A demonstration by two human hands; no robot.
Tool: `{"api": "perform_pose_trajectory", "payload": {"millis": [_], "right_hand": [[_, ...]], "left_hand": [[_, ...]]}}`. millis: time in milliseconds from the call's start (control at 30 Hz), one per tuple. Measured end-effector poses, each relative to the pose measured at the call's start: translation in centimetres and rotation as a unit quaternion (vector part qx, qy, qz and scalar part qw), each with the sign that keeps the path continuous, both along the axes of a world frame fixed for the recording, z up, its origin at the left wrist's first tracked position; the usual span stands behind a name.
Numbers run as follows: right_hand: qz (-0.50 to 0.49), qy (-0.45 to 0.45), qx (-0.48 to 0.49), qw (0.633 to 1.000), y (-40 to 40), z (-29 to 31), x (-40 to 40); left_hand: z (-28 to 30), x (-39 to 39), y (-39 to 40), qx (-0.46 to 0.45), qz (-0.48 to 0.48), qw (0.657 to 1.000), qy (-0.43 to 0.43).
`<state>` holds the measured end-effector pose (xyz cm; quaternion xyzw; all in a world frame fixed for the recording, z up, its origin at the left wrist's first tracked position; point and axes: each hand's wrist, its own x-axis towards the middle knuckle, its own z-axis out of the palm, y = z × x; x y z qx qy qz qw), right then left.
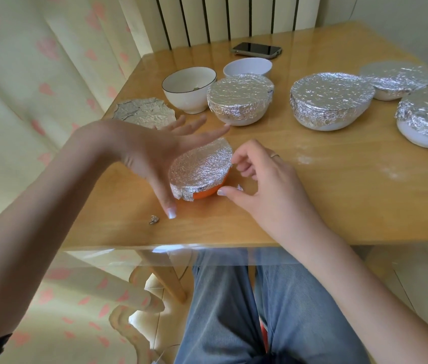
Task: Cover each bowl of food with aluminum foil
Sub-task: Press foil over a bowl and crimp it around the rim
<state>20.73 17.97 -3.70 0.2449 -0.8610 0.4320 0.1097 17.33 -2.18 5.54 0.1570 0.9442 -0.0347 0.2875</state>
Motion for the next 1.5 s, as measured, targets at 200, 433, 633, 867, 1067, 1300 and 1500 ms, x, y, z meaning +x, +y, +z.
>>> {"api": "perform_pose_trajectory", "payload": {"millis": [200,433,633,867,1067,1300,1500], "right_hand": [[0.001,-0.007,-0.012,1.0,0.0,-1.4,0.7],[-0.033,0.0,-0.007,0.999,1.2,-1.7,-0.5],[-0.039,-0.007,0.006,0.999,1.5,-1.6,0.0],[-0.098,0.044,0.029,0.994,-1.0,-0.4,1.7],[-0.17,0.097,0.073,0.978,-1.8,-0.9,2.1],[-0.178,0.125,0.081,0.973,-1.4,-0.4,2.3],[-0.147,0.133,0.127,0.972,-1.7,-0.4,2.3]], "left_hand": [[-2.0,-0.2,-0.7,0.057,-0.037,0.996,0.059],[-3.3,1.0,2.0,0.012,0.055,0.986,0.157],[-1.9,1.3,2.4,-0.009,0.034,0.992,0.118],[-1.7,-0.7,2.3,0.064,-0.103,0.991,0.058],[-2.6,-1.2,2.6,0.098,-0.09,0.989,0.061],[-2.7,-1.3,2.6,0.094,-0.083,0.991,0.053],[-2.8,-1.2,2.7,0.095,-0.075,0.991,0.047]]}}
